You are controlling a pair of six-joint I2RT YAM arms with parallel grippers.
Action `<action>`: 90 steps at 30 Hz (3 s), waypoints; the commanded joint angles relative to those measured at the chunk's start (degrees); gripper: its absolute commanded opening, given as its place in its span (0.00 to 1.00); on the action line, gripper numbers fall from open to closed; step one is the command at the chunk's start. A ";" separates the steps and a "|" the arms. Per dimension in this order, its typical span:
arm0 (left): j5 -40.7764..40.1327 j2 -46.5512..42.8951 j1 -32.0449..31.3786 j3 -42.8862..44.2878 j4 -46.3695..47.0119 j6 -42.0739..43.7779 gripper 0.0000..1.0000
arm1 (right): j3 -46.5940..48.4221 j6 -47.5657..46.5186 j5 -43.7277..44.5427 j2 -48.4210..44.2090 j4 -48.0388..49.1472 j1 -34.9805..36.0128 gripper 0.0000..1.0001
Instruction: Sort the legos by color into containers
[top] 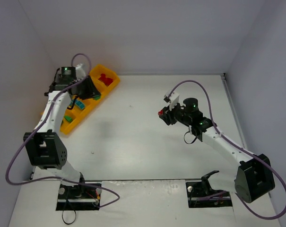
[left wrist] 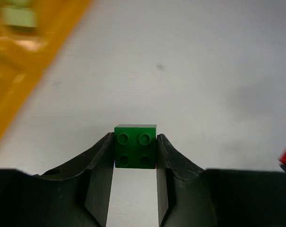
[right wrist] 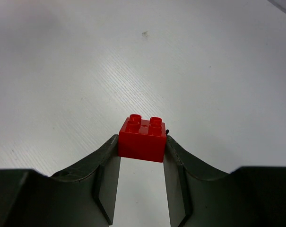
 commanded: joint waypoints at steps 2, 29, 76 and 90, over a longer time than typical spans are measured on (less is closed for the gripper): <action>-22.76 -8.77 4.99 -2.76 -4.83 1.03 0.02 | 3.87 0.65 -0.83 1.06 2.83 0.73 0.03; -40.37 2.21 19.33 -1.02 -2.46 -0.02 0.39 | -0.44 1.88 -1.62 -2.54 3.18 1.18 0.04; 39.08 15.56 -27.95 16.03 15.04 -5.12 0.72 | 5.89 -4.54 -4.96 -3.60 -1.83 1.18 0.08; 37.50 19.08 -29.27 17.79 9.76 -2.22 0.67 | 6.42 -4.71 -5.13 -3.51 -2.18 1.09 0.08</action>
